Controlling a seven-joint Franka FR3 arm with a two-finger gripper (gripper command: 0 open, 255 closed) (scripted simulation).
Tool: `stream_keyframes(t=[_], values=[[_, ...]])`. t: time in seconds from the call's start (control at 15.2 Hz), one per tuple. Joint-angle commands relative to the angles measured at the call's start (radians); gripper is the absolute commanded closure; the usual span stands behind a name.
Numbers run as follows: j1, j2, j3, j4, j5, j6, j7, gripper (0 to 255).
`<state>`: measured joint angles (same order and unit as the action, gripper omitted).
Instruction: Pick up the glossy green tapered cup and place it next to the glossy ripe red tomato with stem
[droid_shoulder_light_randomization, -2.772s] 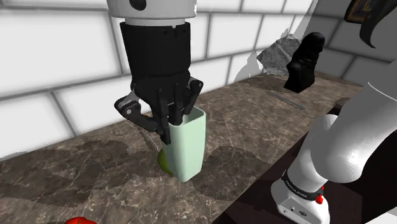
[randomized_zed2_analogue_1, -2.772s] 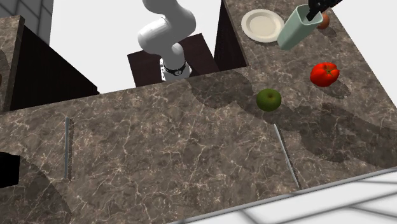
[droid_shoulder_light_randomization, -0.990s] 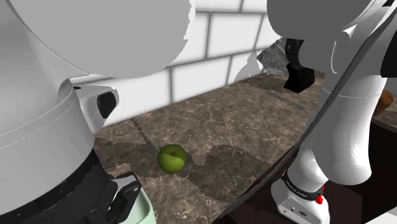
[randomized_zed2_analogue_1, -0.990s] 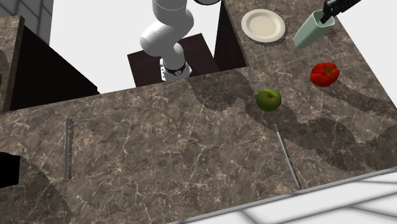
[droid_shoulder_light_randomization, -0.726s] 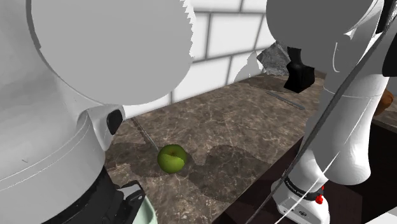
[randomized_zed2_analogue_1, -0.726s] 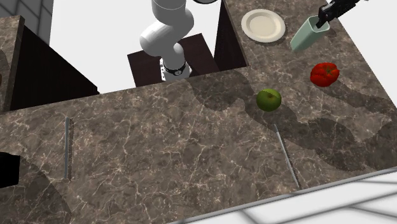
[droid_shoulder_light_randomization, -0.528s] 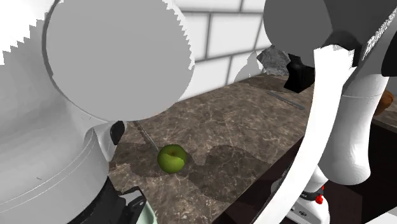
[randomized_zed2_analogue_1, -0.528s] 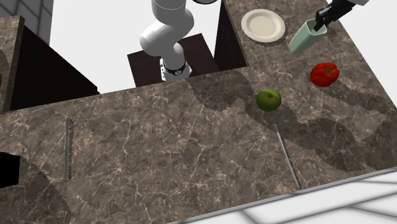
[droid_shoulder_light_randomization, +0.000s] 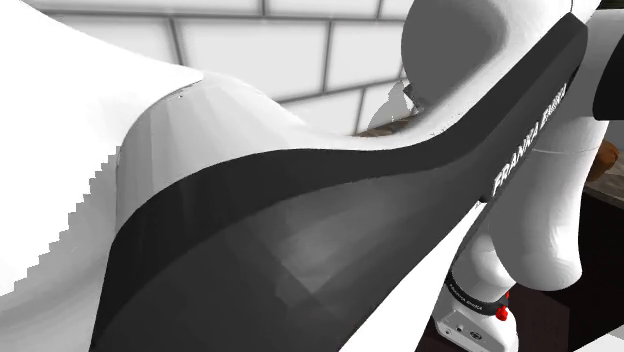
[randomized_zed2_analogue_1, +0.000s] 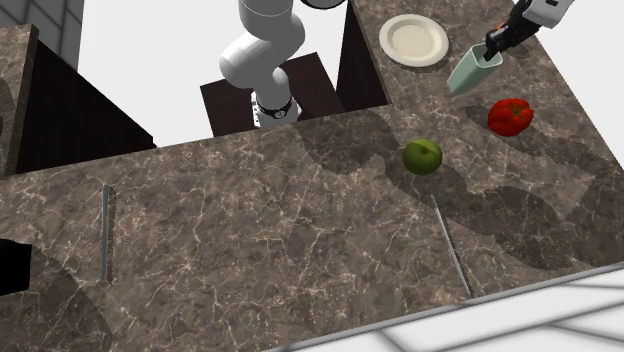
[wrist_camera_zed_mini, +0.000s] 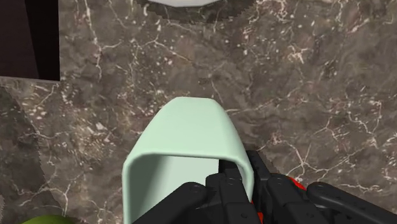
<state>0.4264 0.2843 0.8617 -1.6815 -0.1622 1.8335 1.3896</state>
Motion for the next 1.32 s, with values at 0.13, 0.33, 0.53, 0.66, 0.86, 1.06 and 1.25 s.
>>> stream_keyframes(t=[0.13, 0.33, 0.53, 0.66, 0.86, 1.06, 1.25], values=[[0.0, 0.011, -0.005, -0.042, -0.01, 0.05, 0.005, 255], [0.002, 0.022, -0.01, -0.071, -0.02, 0.087, 0.011, 255], [0.004, 0.03, -0.013, -0.088, -0.027, 0.108, 0.014, 255], [0.004, 0.03, -0.013, -0.088, -0.027, 0.108, 0.014, 255], [0.004, 0.03, -0.013, -0.088, -0.027, 0.108, 0.014, 255], [0.004, 0.03, -0.013, -0.088, -0.027, 0.108, 0.014, 0], [0.004, 0.03, -0.013, -0.088, -0.028, 0.108, 0.014, 0]])
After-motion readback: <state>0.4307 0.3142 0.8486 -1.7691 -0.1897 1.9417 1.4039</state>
